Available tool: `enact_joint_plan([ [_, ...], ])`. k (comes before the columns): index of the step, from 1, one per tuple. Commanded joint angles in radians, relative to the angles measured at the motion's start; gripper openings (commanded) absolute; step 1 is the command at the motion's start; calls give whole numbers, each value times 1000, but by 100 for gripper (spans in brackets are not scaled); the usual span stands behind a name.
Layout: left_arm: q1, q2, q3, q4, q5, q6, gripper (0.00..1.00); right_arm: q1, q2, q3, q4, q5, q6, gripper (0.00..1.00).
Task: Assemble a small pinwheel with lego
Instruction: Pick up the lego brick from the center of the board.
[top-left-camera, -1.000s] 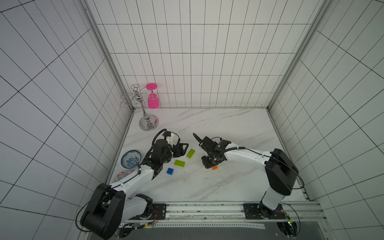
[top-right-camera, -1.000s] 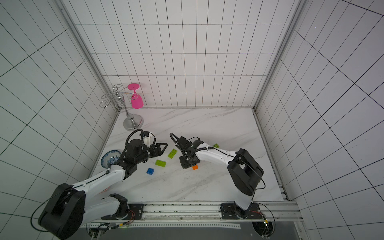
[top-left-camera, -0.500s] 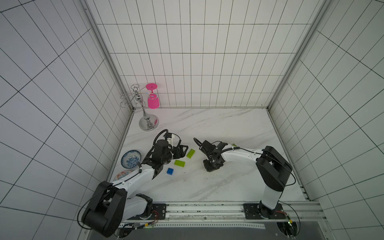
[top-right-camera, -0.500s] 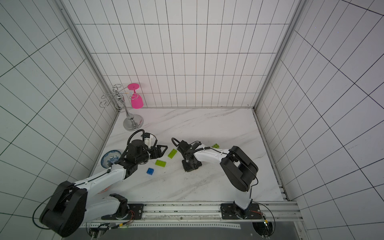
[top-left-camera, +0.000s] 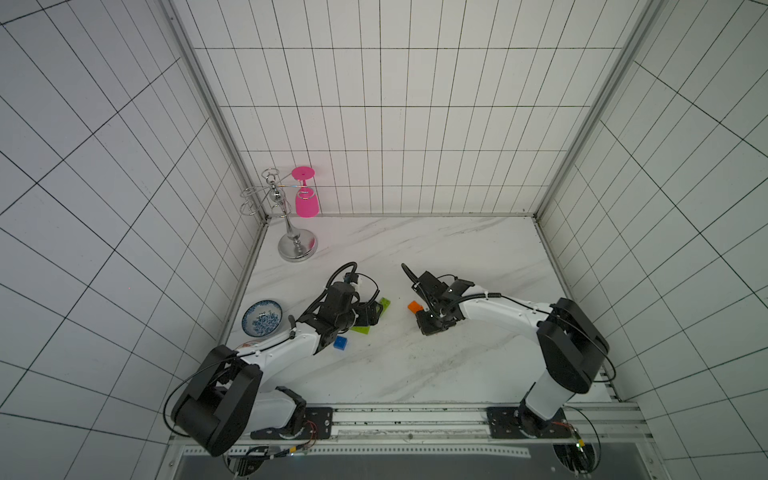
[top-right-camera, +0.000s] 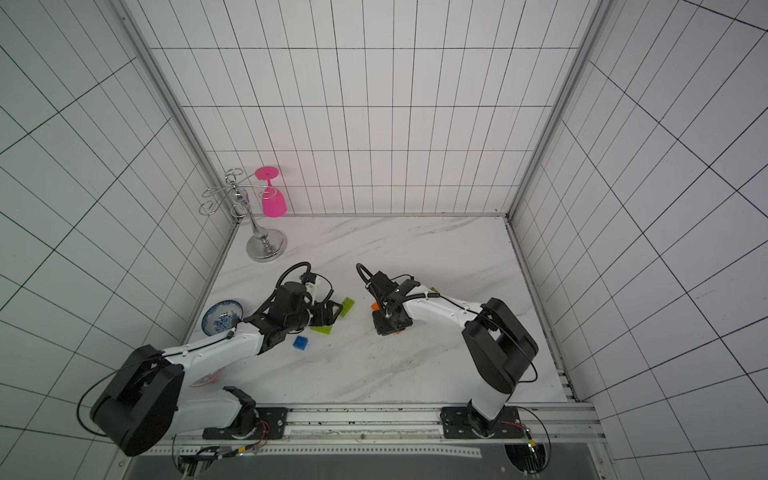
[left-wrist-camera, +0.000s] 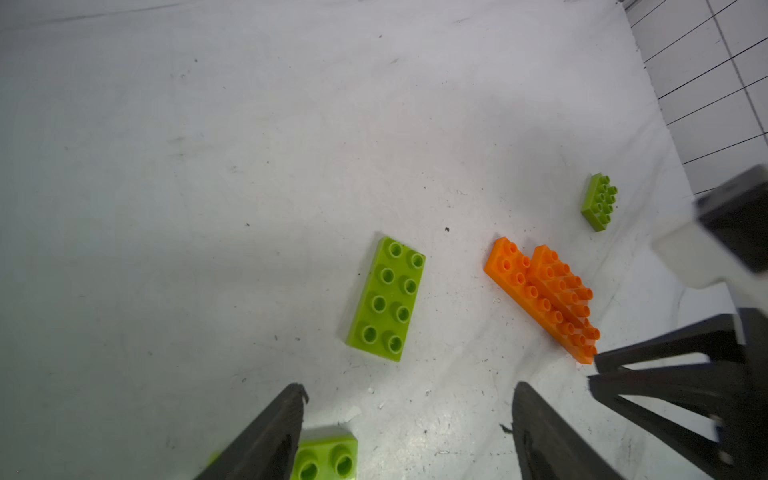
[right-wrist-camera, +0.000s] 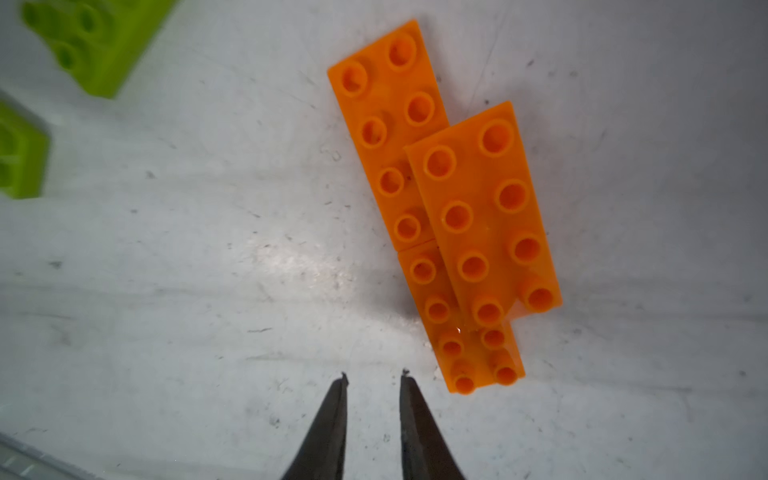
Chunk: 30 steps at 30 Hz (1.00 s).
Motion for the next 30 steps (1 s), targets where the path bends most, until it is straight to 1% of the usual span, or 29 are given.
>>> enact_joint_plan([
  [1,-6,11,52,-97,-91,66,80,-50,-64,-4,13,-25,-84,26],
  [5,-6,14,53,-89,-62,63,79,-78,-18,95,-18,-28,-144,31],
  [7,-4,16,41,-63,-35,36,75,-78,38,171,-37,-58,-188,32],
  [9,3,19,30,-44,-15,13,73,-75,101,244,-55,-68,-224,33],
  [12,54,19,-8,28,74,-41,68,-57,218,365,-89,-59,-298,33],
  [14,91,21,-32,80,131,-66,65,-42,288,450,-148,-39,-342,33],
  [15,98,23,-34,83,134,-64,64,-34,316,482,-147,-21,-353,33],
  [18,115,4,-38,59,97,-59,61,-20,396,594,-184,-37,-354,33],
  [21,128,-12,-36,38,83,-10,60,-12,435,657,-196,-11,-309,32],
  [24,118,-12,-11,-30,18,20,60,-39,446,671,-198,-121,-289,32],
  [25,121,-23,-19,-36,-5,9,60,-35,445,668,-196,-146,-305,33],
  [26,126,-38,-31,-35,-19,-7,60,-24,445,668,-198,-141,-322,33],
  [28,167,-71,-62,-12,0,-40,60,19,456,680,-218,-83,-367,32],
  [30,232,-100,-97,31,75,-73,60,53,474,709,-244,-49,-390,31],
])
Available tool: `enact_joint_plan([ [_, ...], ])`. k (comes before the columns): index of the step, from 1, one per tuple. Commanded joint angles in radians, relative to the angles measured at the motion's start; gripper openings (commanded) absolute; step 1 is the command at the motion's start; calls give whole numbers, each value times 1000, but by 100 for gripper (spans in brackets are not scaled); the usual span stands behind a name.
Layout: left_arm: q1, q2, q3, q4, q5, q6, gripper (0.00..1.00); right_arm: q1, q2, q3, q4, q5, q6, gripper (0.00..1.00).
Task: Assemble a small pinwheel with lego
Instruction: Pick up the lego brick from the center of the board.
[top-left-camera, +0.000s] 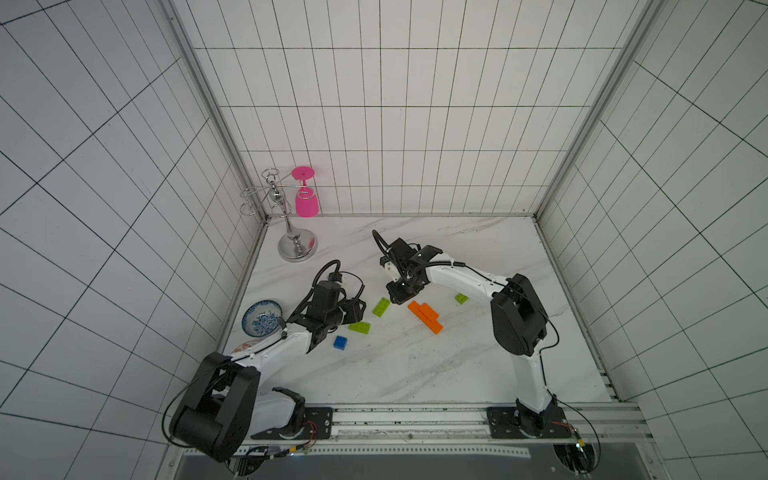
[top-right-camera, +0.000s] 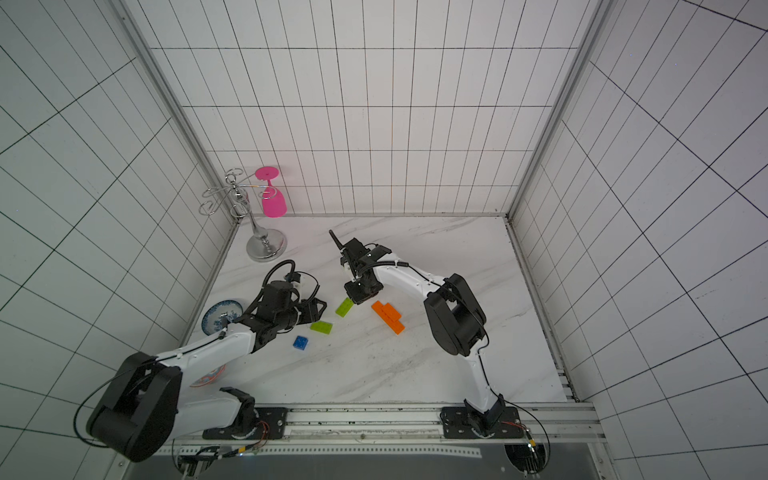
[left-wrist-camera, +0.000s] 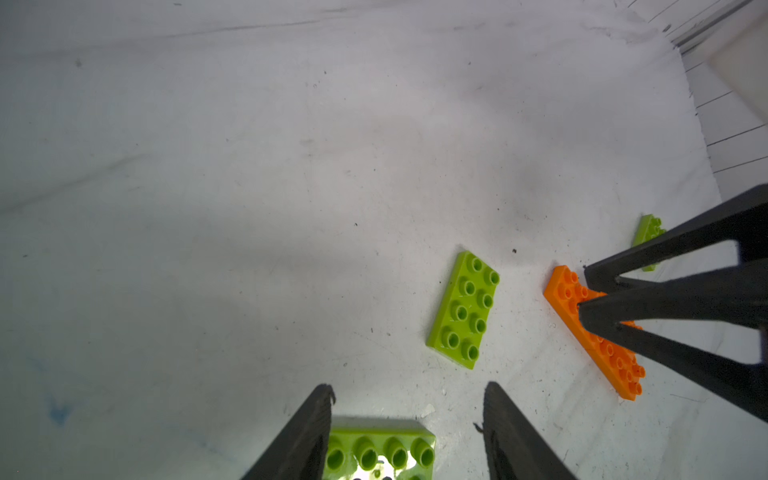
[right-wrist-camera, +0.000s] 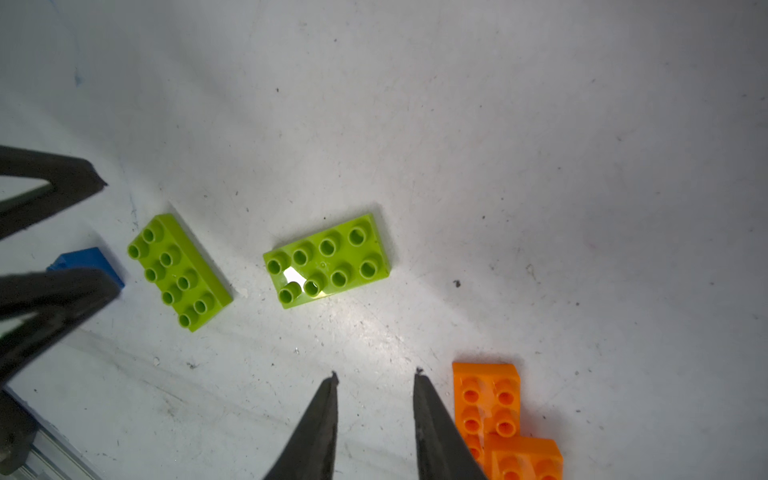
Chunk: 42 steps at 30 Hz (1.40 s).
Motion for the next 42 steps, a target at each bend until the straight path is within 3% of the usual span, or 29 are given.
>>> enact_joint_plan([
  [1,90,-58,-57,58,63,-59,60,65,36,100,-72,27,-72,30],
  [6,126,-112,-82,65,88,-69,60,103,108,198,-131,28,-108,24],
  [17,147,-140,-124,82,84,-91,60,132,244,368,-227,79,-137,25],
  [42,155,-134,-134,86,96,-79,60,133,340,445,-279,66,-128,23],
])
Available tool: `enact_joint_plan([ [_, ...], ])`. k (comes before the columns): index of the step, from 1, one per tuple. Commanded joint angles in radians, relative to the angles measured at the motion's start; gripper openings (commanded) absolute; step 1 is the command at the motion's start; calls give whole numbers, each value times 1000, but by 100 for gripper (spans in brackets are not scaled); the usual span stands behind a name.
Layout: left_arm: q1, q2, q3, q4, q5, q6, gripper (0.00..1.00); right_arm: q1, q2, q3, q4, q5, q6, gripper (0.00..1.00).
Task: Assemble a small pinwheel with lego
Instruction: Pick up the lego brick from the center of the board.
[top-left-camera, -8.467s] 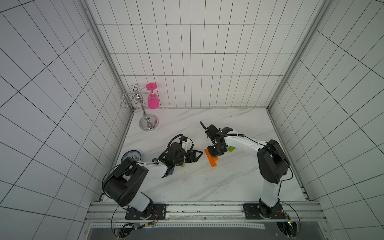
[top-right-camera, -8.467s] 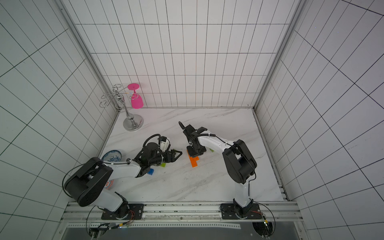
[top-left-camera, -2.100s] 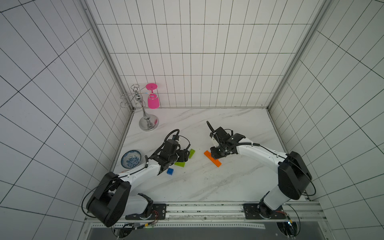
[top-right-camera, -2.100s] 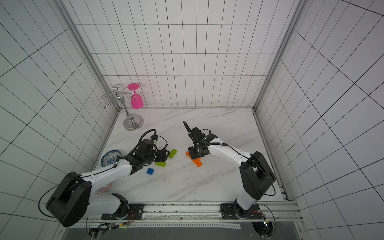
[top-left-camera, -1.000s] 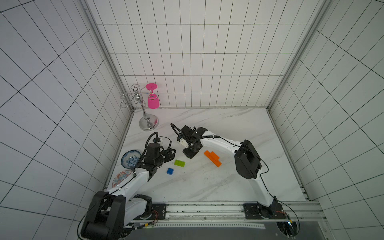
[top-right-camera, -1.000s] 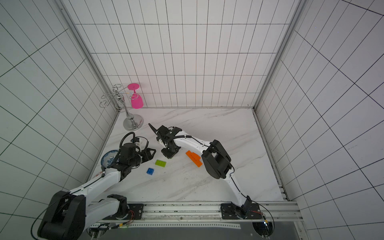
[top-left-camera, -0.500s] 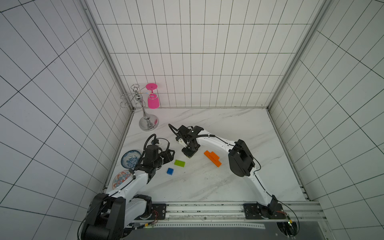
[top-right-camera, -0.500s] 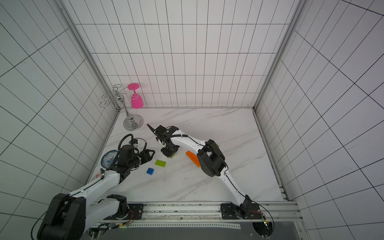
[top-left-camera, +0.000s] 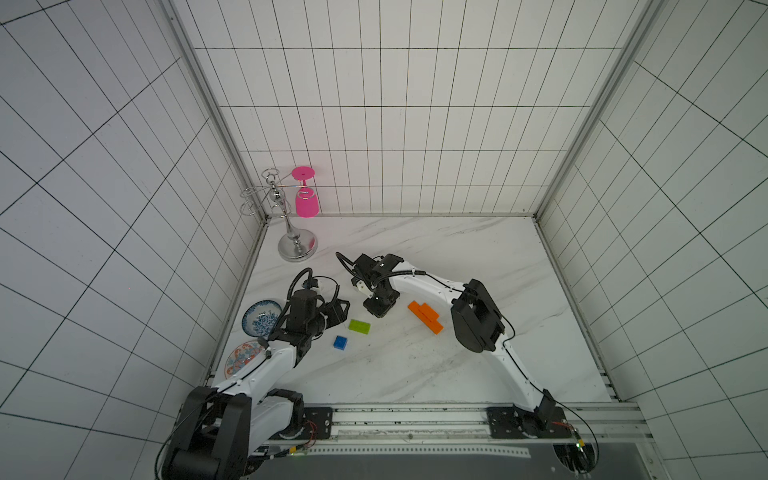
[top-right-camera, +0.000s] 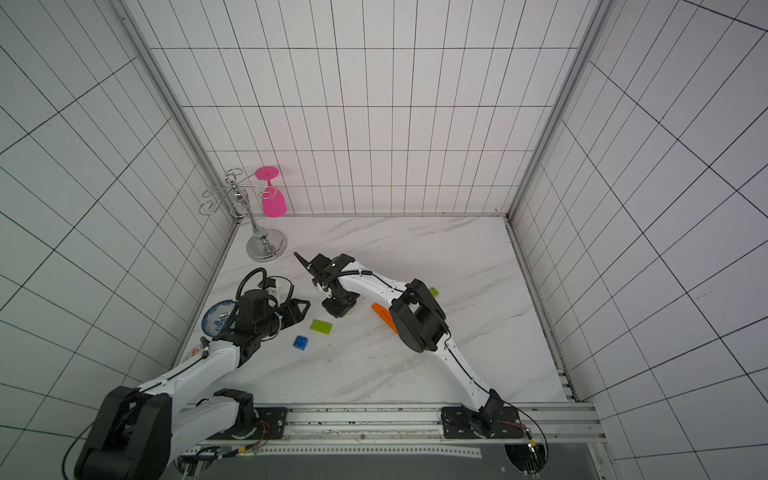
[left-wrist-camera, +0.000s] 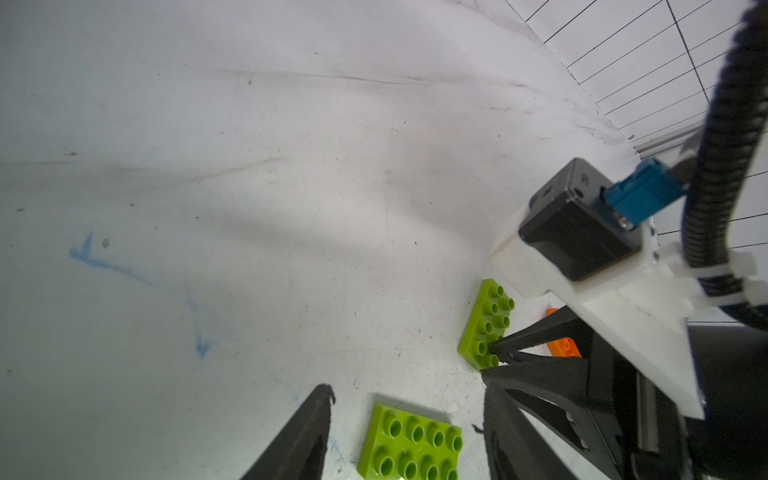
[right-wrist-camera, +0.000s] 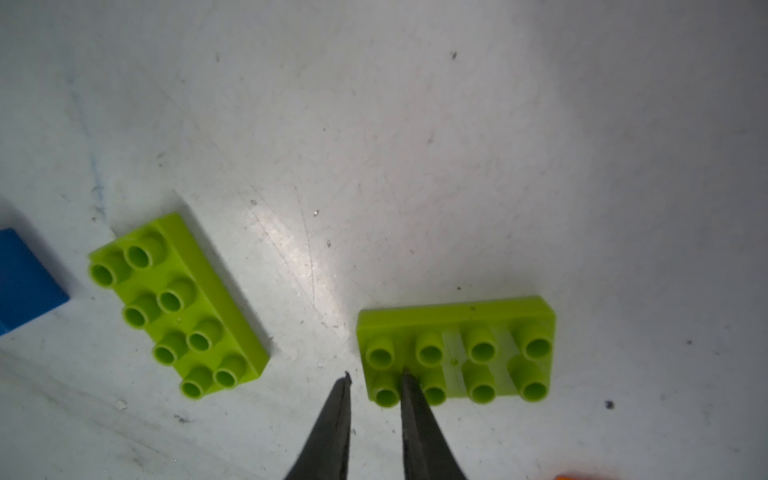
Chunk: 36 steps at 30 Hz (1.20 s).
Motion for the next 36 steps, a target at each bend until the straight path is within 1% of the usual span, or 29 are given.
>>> enact_joint_plan([
  [1,4,0,-9,23,5,5,60,6,34,74,-52,-13,-15,23],
  [12,5,-2,-9,22,3,3,60,19,57,76,-107,14,-31,22],
  [21,5,-2,-6,22,0,5,60,22,66,78,-112,13,-36,17],
  [23,5,-2,-7,22,1,5,60,23,66,78,-112,10,-34,15],
  [29,6,-11,-6,13,-5,8,60,23,59,81,-107,5,-1,13],
  [36,6,-47,-6,-16,-21,23,60,22,17,110,-92,8,51,13],
])
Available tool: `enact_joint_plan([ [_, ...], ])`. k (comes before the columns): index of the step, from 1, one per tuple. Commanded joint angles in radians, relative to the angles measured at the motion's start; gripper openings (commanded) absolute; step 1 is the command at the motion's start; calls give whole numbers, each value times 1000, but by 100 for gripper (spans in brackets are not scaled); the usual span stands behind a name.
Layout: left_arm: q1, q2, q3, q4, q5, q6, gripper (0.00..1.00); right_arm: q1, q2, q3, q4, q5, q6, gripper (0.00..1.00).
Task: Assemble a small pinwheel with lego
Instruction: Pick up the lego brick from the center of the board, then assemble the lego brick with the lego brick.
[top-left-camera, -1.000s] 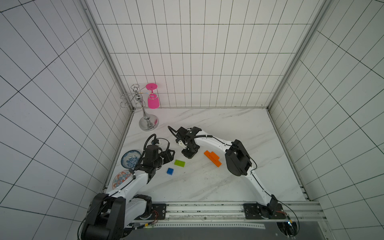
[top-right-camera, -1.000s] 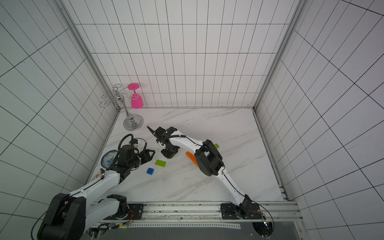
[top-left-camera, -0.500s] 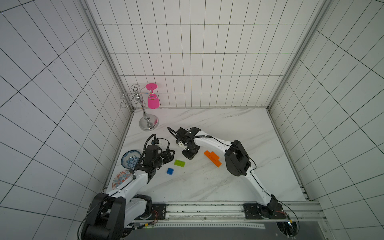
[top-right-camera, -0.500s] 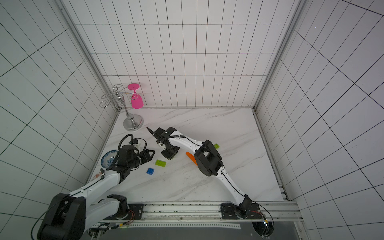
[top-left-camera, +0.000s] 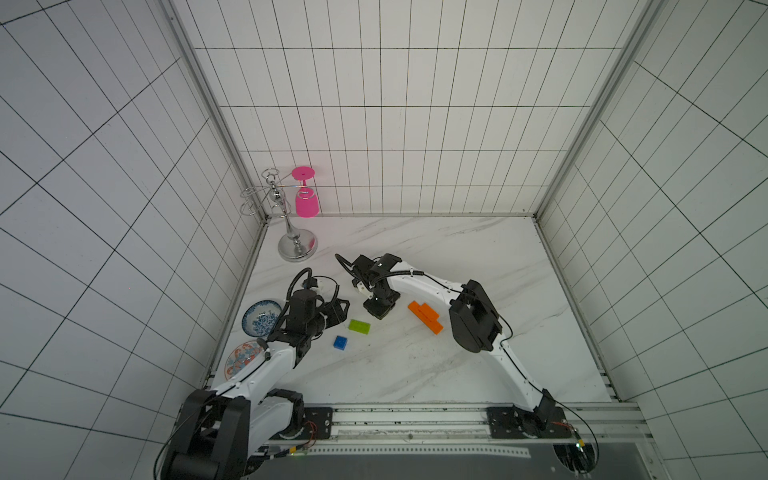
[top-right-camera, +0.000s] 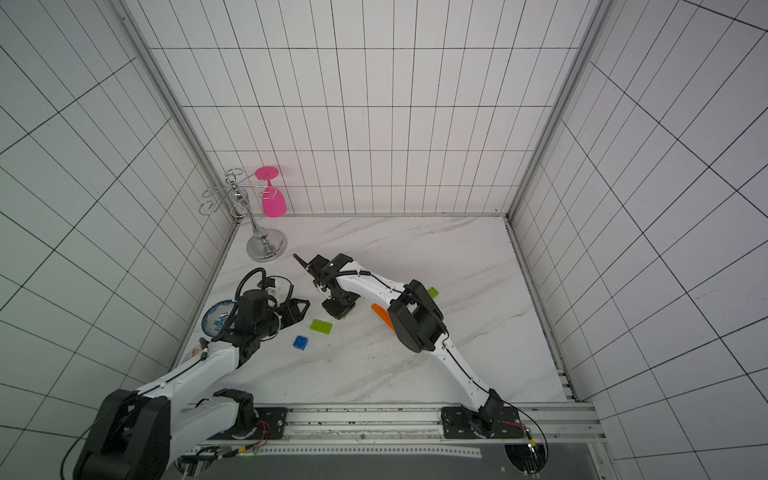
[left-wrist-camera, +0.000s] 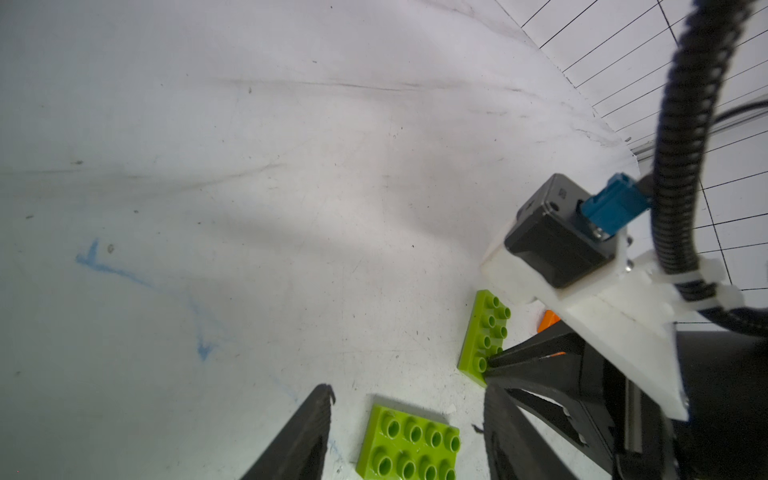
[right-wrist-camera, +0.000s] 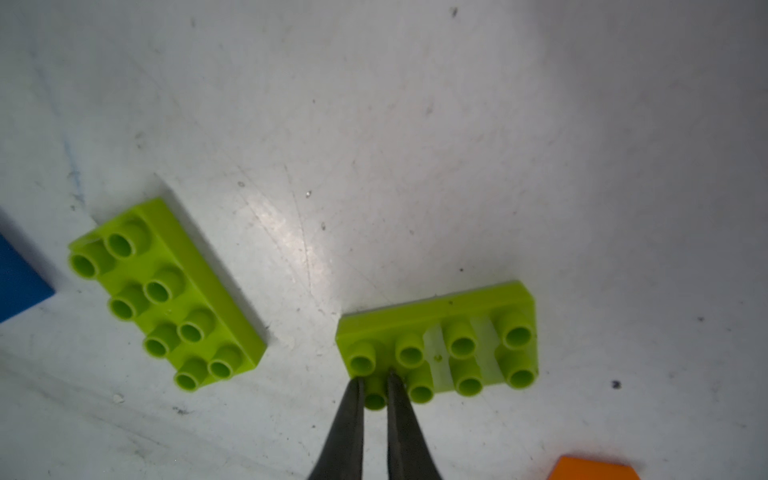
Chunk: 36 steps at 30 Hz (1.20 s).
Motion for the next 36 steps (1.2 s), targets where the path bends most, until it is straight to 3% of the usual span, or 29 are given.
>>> enact_joint_plan([
  [1,5,-28,-7,-13,-13,18,60,10,-14,64,-30,1,21,13],
  [15,-14,-2,-22,84,75,18,61,-46,-181,-87,-2,66,39,12],
  [20,-139,69,10,149,31,-9,62,-102,-276,-211,33,92,57,12],
  [27,-364,272,84,301,-32,-79,62,-178,-363,-394,102,106,72,12],
  [36,-441,419,132,391,-24,-113,62,-196,-349,-458,146,101,81,12],
])
